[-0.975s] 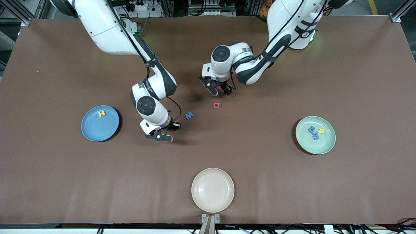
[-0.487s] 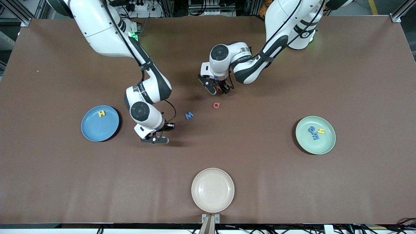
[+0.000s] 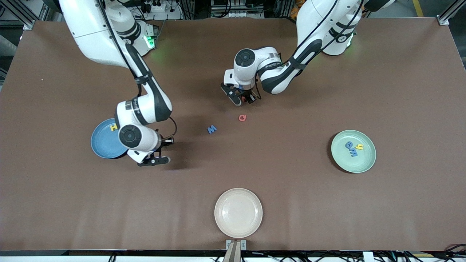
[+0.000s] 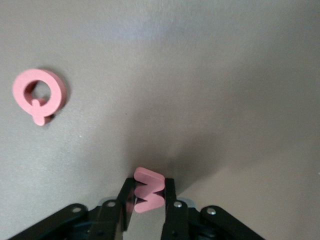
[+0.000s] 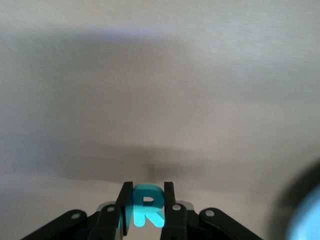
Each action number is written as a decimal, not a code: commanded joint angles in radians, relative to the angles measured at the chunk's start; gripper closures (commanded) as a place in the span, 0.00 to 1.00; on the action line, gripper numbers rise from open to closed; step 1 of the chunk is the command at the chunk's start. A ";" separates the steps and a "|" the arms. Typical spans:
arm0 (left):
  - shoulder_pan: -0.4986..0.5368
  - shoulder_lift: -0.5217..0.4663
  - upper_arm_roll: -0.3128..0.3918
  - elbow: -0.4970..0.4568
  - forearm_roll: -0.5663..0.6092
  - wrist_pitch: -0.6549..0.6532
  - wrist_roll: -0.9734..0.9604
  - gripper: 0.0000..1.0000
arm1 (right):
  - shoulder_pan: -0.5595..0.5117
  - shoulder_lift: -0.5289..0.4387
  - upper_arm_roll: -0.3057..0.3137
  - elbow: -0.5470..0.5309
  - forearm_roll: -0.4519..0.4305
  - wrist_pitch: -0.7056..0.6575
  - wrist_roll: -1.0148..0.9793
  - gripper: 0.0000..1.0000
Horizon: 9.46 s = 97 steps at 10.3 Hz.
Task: Sort uppercase to blue plate, lowercase to green plate
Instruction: 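Place R on the blue plate while the left gripper drops w on green, then grasp the blue W with the right gripper while the left gripper withdraws, then carry the W to the blue plate and open the right gripper, then move the right gripper toward the pink Q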
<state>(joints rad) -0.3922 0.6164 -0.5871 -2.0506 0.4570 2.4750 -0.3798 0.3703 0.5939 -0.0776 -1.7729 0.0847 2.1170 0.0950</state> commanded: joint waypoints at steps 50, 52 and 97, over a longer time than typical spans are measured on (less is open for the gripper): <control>0.312 -0.603 0.540 0.506 -0.485 -0.939 0.274 0.00 | 0.331 0.004 0.084 -0.201 -0.237 0.589 0.265 0.31; 0.325 -0.603 0.540 0.521 -0.485 -0.941 0.274 0.00 | 0.329 0.004 0.084 -0.200 -0.235 0.589 0.265 0.41; 0.340 -0.604 0.564 0.521 -0.459 -0.961 0.275 0.00 | 0.323 -0.206 -0.050 -0.238 0.199 0.174 0.158 0.22</control>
<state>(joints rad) -0.0515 0.0080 -0.0239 -1.5469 -0.0182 1.5331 -0.1192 0.6738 0.4074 -0.1937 -1.9936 0.2713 2.2271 0.0991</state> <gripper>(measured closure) 0.000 0.216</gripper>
